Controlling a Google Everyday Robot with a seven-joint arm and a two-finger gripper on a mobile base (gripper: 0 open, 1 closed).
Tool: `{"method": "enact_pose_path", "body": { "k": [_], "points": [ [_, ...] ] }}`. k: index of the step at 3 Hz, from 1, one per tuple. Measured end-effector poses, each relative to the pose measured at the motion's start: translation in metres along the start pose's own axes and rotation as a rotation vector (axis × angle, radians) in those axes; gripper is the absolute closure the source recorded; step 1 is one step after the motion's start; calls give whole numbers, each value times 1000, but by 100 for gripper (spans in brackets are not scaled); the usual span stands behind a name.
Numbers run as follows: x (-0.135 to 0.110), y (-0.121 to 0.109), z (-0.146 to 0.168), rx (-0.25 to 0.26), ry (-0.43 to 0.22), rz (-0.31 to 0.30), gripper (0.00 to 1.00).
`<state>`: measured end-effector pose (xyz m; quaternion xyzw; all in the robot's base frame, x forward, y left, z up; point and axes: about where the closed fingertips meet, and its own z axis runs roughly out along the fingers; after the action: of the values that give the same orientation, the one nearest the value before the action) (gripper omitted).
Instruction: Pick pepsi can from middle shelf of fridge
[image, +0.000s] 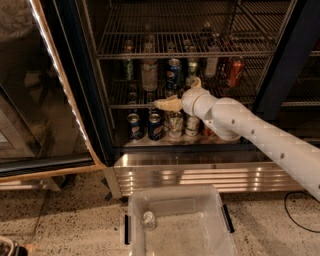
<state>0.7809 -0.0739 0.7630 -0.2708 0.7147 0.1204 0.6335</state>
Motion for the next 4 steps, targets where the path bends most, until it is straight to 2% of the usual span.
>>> {"method": "enact_pose_path", "body": {
  "k": [1,3,4],
  "points": [
    [-5,4,24,-33,-2,-17,0],
    [-4,3,54,-29,-3,-15,0],
    [8,0,56,-6,-3,-16,8]
  ]
}}
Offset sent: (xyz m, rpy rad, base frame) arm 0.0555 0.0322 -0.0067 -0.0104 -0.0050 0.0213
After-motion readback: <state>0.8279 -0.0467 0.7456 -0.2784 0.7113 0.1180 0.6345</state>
